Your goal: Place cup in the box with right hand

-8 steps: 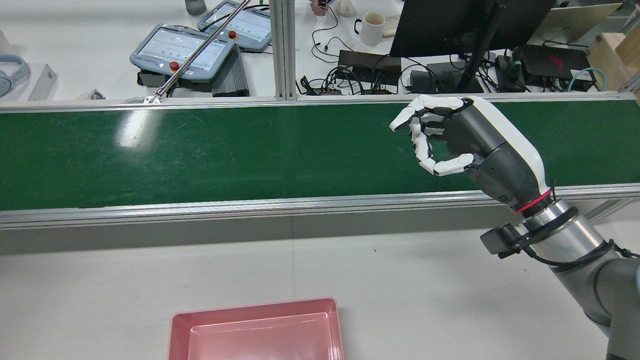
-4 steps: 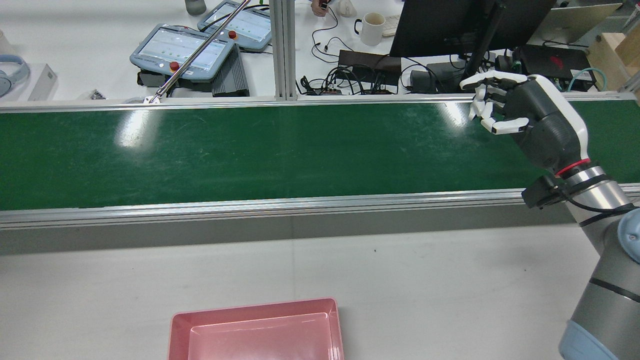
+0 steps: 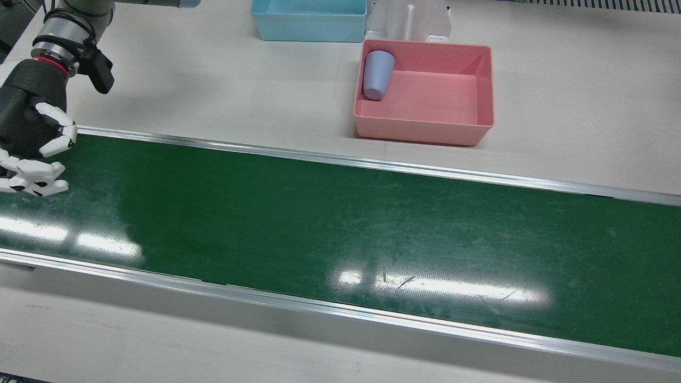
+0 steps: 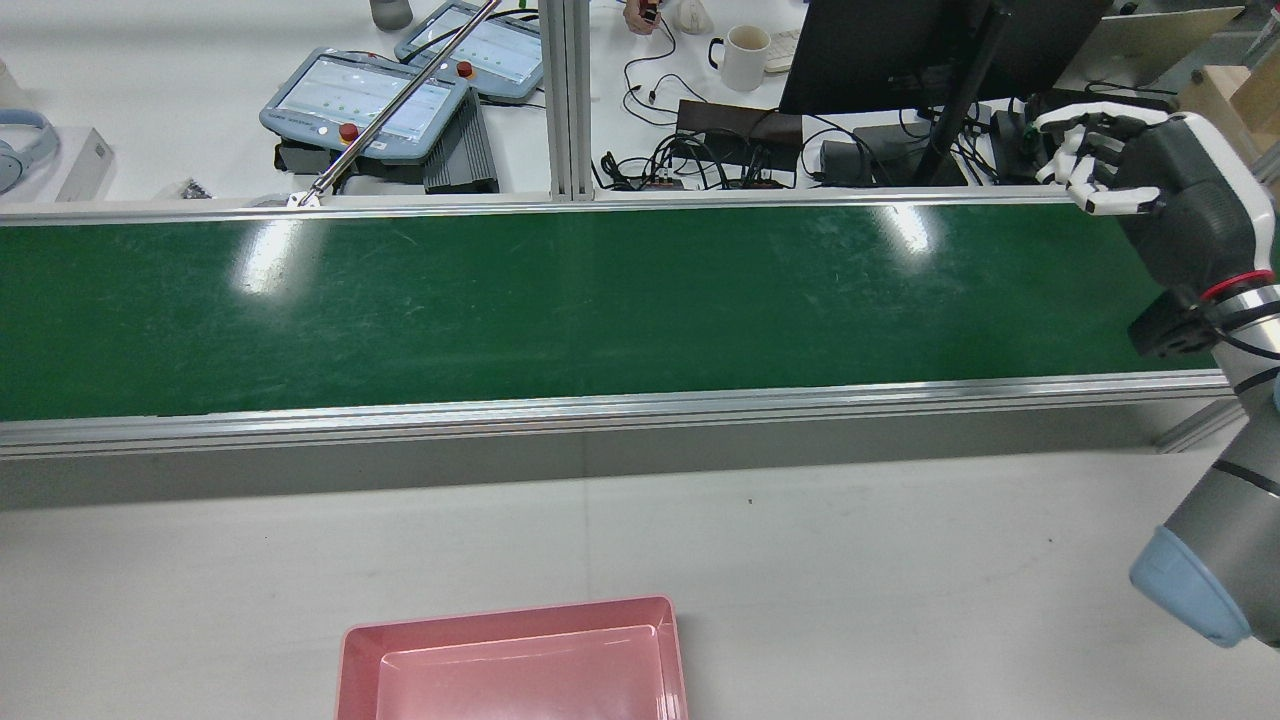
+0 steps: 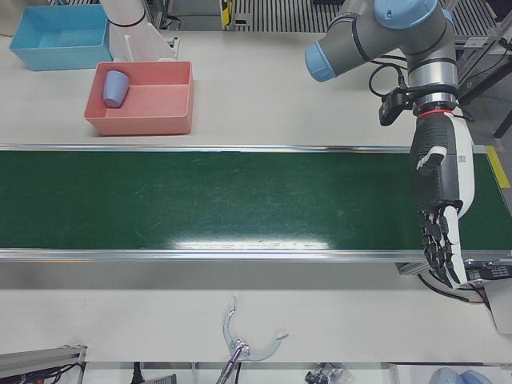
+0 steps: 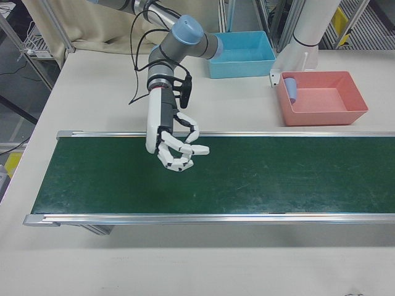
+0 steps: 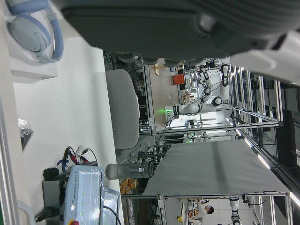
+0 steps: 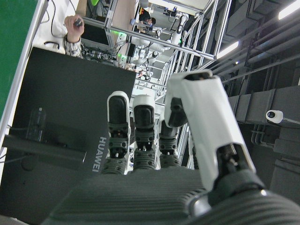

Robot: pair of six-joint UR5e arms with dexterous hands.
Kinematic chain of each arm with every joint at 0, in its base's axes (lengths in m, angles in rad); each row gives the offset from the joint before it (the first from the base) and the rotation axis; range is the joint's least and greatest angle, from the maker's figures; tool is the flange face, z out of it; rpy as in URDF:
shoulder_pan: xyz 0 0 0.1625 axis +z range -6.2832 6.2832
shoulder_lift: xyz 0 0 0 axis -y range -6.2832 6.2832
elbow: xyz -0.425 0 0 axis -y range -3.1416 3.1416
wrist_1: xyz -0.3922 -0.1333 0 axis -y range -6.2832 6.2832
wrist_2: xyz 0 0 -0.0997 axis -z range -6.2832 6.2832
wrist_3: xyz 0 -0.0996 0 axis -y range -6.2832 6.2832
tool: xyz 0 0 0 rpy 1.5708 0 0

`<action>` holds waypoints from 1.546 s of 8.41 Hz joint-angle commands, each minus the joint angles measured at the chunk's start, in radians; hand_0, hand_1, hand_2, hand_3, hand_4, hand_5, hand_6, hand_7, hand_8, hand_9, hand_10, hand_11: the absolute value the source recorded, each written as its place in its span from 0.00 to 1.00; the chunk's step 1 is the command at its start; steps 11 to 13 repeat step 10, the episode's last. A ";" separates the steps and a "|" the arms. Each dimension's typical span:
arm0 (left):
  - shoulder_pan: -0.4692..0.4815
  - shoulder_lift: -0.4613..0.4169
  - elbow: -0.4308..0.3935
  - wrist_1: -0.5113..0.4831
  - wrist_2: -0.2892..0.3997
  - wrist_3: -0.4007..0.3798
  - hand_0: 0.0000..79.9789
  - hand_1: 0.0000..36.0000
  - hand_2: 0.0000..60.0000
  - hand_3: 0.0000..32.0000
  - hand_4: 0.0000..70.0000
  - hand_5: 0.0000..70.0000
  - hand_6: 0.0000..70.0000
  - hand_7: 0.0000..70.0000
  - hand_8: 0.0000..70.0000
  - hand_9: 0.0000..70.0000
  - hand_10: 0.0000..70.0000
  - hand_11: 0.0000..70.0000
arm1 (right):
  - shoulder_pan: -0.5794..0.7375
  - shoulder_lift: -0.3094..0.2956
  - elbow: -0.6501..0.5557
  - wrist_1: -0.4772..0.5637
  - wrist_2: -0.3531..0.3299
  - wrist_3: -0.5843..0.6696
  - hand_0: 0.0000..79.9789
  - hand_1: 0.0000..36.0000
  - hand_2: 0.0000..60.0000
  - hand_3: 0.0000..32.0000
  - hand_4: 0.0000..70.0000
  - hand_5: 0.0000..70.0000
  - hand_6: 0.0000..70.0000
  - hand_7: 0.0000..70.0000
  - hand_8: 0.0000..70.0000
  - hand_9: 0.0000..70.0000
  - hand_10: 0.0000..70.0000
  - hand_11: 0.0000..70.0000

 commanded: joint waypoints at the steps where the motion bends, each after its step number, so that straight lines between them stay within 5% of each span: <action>1: -0.001 0.000 0.000 -0.001 -0.001 0.000 0.00 0.00 0.00 0.00 0.00 0.00 0.00 0.00 0.00 0.00 0.00 0.00 | 0.163 0.001 -0.132 0.068 -0.031 0.013 1.00 1.00 1.00 0.00 0.44 0.30 0.41 1.00 0.66 0.86 0.44 0.68; 4: -0.001 0.000 0.000 -0.001 0.001 0.000 0.00 0.00 0.00 0.00 0.00 0.00 0.00 0.00 0.00 0.00 0.00 0.00 | 0.267 0.007 -0.223 0.093 -0.076 0.008 1.00 1.00 1.00 0.00 0.50 0.29 0.41 1.00 0.67 0.87 0.48 0.71; 7: 0.001 0.000 0.000 0.000 -0.001 0.000 0.00 0.00 0.00 0.00 0.00 0.00 0.00 0.00 0.00 0.00 0.00 0.00 | 0.285 0.022 -0.223 0.064 -0.176 0.101 1.00 1.00 0.99 0.00 0.69 0.27 0.43 1.00 0.70 0.92 0.52 0.76; 10: 0.001 0.000 0.000 -0.001 0.001 0.000 0.00 0.00 0.00 0.00 0.00 0.00 0.00 0.00 0.00 0.00 0.00 0.00 | 0.303 0.001 -0.221 0.034 -0.200 0.106 1.00 1.00 1.00 0.00 0.97 0.26 0.45 1.00 0.66 0.79 0.37 0.57; 13: 0.001 0.000 0.000 -0.001 0.001 0.000 0.00 0.00 0.00 0.00 0.00 0.00 0.00 0.00 0.00 0.00 0.00 0.00 | 0.303 0.001 -0.221 0.034 -0.200 0.106 1.00 1.00 1.00 0.00 0.97 0.26 0.45 1.00 0.66 0.79 0.37 0.57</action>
